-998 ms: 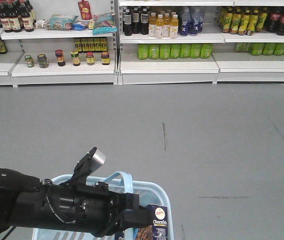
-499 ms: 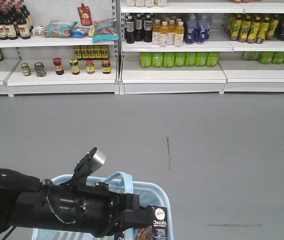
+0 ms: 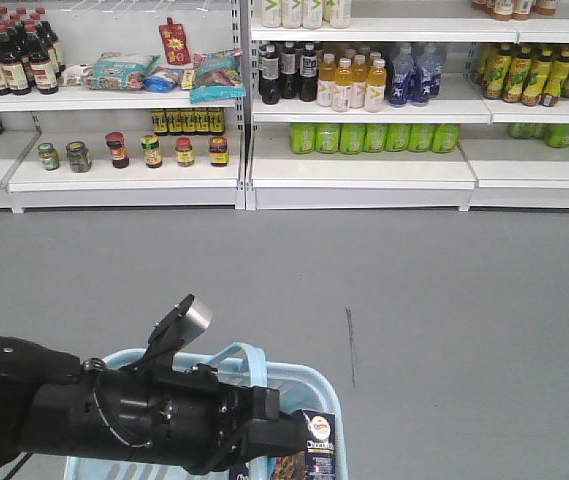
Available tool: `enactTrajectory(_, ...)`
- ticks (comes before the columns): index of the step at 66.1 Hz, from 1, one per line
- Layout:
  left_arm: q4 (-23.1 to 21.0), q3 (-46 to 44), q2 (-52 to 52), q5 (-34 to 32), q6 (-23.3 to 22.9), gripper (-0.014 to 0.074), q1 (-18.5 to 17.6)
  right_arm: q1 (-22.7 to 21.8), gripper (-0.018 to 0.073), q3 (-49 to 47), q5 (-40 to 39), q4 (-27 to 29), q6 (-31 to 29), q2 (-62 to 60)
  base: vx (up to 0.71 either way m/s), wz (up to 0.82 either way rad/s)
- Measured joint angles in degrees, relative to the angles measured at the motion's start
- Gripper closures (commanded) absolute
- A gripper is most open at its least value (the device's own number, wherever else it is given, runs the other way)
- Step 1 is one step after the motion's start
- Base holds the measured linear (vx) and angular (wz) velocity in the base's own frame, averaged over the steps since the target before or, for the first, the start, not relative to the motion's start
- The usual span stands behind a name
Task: Left arm holds basket, right arm returns cookies
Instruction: 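Hold the basket with the left gripper while turning toward the drink shelves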
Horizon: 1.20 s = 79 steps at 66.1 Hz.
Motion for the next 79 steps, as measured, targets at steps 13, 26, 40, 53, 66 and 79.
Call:
enactTrajectory(13,0.0,0.0,0.0,0.0,0.0,0.0603,0.0,0.0,0.0567,0.0,0.0,0.0,0.0,0.0,0.33,0.04)
enactTrajectory(26,0.0,0.0,0.0,0.0,0.0,0.0603,0.0,0.0,0.0567,0.0,0.0,0.0,0.0,0.0,0.32,0.02)
enactTrajectory(40,0.0,0.0,0.0,-0.1,0.0,0.0603,0.0,0.0,0.0567,0.0,0.0,0.0,0.0,0.0,0.30,0.01)
enactTrajectory(53,0.0,0.0,0.0,-0.1,0.0,0.0603,0.0,0.0,0.0567,0.0,0.0,0.0,0.0,0.0,0.30,-0.04)
enactTrajectory(66,0.0,0.0,0.0,-0.1,0.0,0.0603,0.0,0.0,0.0567,0.0,0.0,0.0,0.0,0.0,0.29,-0.10)
enactTrajectory(79,0.0,0.0,0.0,-0.1,0.0,0.0603,0.0,0.0,0.0567,0.0,0.0,0.0,0.0,0.0,0.28,-0.20)
